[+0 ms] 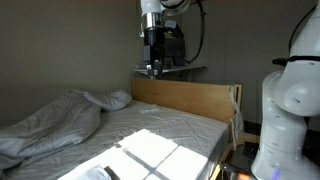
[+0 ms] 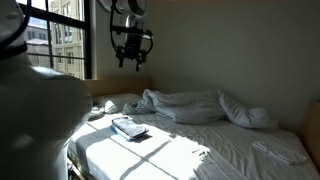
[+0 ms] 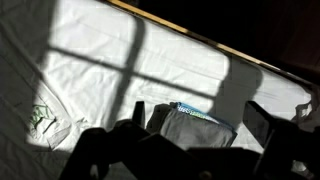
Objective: Fold the cloth
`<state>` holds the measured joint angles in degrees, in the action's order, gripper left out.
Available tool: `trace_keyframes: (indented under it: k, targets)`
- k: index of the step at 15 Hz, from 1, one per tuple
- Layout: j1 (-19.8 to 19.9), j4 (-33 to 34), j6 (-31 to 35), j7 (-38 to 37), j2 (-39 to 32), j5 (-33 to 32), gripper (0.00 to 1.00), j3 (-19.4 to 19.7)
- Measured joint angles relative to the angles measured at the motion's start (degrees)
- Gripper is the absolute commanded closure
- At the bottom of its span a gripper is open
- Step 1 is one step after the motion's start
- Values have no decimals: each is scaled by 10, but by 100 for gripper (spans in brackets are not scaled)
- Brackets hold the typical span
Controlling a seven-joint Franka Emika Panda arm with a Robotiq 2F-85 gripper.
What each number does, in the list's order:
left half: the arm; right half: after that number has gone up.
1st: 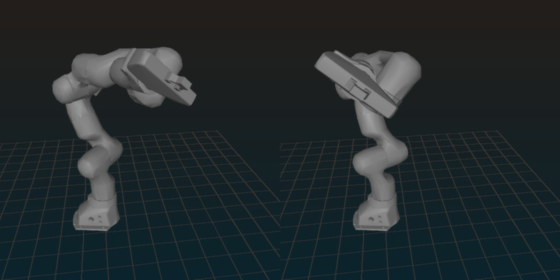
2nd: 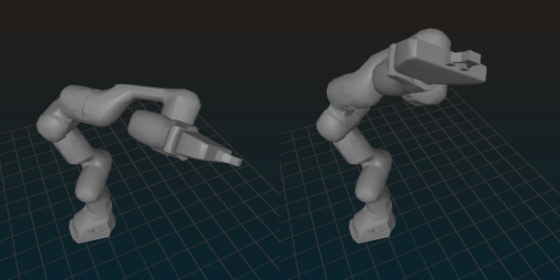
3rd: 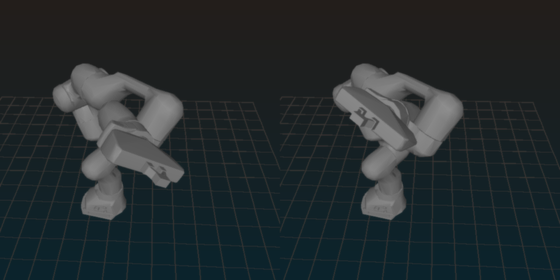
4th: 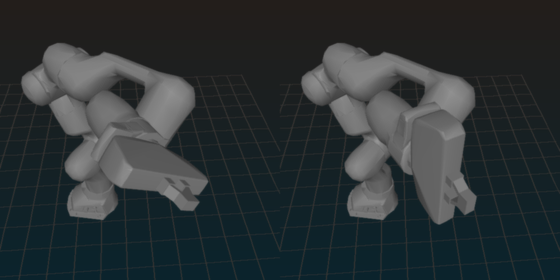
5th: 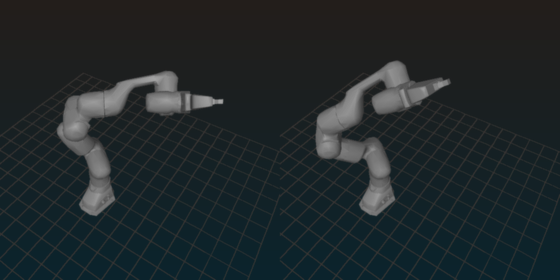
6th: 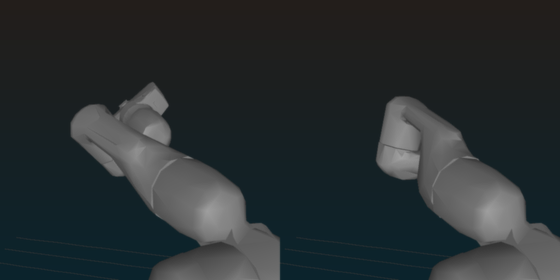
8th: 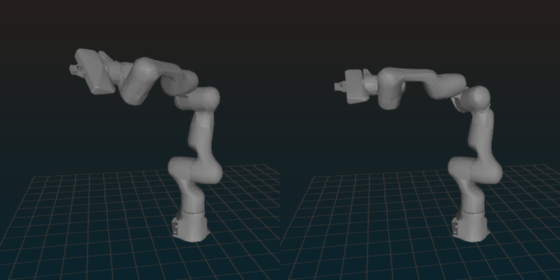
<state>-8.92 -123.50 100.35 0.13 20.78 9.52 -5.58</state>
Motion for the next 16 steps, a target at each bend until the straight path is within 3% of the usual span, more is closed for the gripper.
trace_keyframes:
  k: [5, 9, 16]
  targets:
    - [2, -2, -3, 0, 4, -1, 0, 3]
    - [23, -34, -11, 5, 46, -11, 0, 29]
    - [75, -119, -2, 67, 99, -107, 0, 87]
